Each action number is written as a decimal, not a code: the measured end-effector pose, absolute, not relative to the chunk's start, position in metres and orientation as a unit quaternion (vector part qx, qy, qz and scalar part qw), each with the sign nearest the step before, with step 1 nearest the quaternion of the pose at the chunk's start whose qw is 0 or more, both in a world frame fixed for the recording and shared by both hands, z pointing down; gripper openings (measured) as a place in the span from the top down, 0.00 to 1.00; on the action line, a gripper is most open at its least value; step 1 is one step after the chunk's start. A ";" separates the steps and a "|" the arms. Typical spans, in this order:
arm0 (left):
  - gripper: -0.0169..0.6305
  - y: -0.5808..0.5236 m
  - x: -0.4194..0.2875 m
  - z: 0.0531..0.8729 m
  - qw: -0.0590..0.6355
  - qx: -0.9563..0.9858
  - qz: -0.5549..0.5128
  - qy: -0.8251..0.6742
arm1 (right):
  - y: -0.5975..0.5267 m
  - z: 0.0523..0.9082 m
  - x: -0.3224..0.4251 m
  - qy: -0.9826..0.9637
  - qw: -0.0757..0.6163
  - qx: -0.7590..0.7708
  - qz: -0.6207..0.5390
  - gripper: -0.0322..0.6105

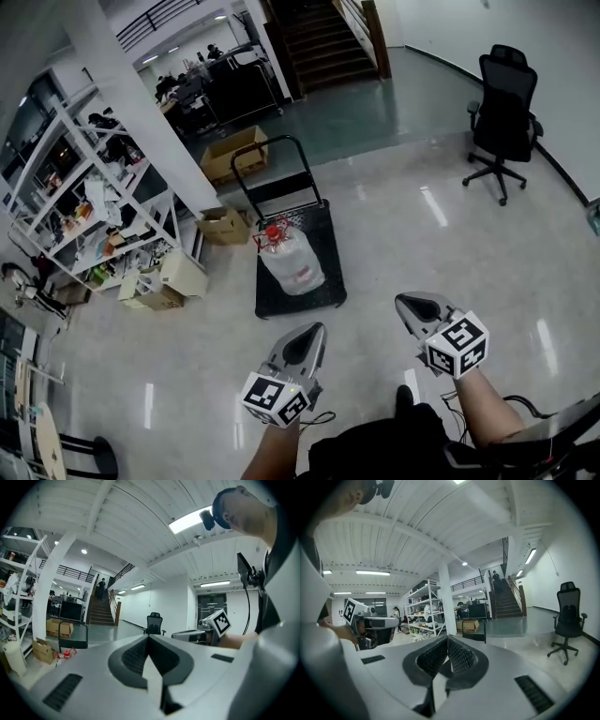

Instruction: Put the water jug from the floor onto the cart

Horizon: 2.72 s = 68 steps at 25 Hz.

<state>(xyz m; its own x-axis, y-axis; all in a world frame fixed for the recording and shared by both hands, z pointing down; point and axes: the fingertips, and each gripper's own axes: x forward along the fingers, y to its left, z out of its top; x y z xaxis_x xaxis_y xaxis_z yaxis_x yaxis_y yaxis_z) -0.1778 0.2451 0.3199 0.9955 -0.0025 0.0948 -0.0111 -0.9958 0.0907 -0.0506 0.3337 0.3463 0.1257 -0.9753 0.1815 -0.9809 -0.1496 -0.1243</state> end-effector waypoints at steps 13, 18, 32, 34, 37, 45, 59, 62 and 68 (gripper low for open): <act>0.98 0.278 -0.427 0.348 0.070 0.996 0.042 0.041 | 0.381 0.365 -0.300 -0.601 0.000 0.790 0.121 0.95; 0.98 0.313 -0.489 0.341 0.079 0.994 0.044 0.065 | 0.417 0.349 -0.375 -0.594 0.008 0.795 0.121 0.95; 0.98 0.476 -0.517 0.317 0.073 0.995 0.032 0.063 | 0.575 0.348 -0.418 -0.608 0.009 0.783 0.128 0.95; 0.98 0.508 -0.522 0.316 0.066 0.995 0.040 0.057 | 0.605 0.346 -0.419 -0.612 0.008 0.782 0.123 0.95; 0.98 0.535 -0.530 0.321 0.073 0.995 0.052 0.044 | 0.632 0.344 -0.417 -0.616 0.008 0.779 0.114 0.95; 0.98 0.534 -0.558 0.317 0.055 0.996 0.054 0.049 | 0.627 0.333 -0.433 -0.605 -0.001 0.790 0.099 0.95; 0.98 0.497 -0.605 0.305 0.057 0.997 0.025 0.039 | 0.601 0.319 -0.482 -0.603 0.010 0.792 0.092 0.95; 0.98 0.496 -0.608 0.306 0.062 0.997 0.022 0.043 | 0.597 0.317 -0.487 -0.606 0.015 0.790 0.087 0.95; 0.98 0.502 -0.607 0.304 0.068 0.996 0.010 0.052 | 0.602 0.311 -0.485 -0.601 0.024 0.795 0.078 0.95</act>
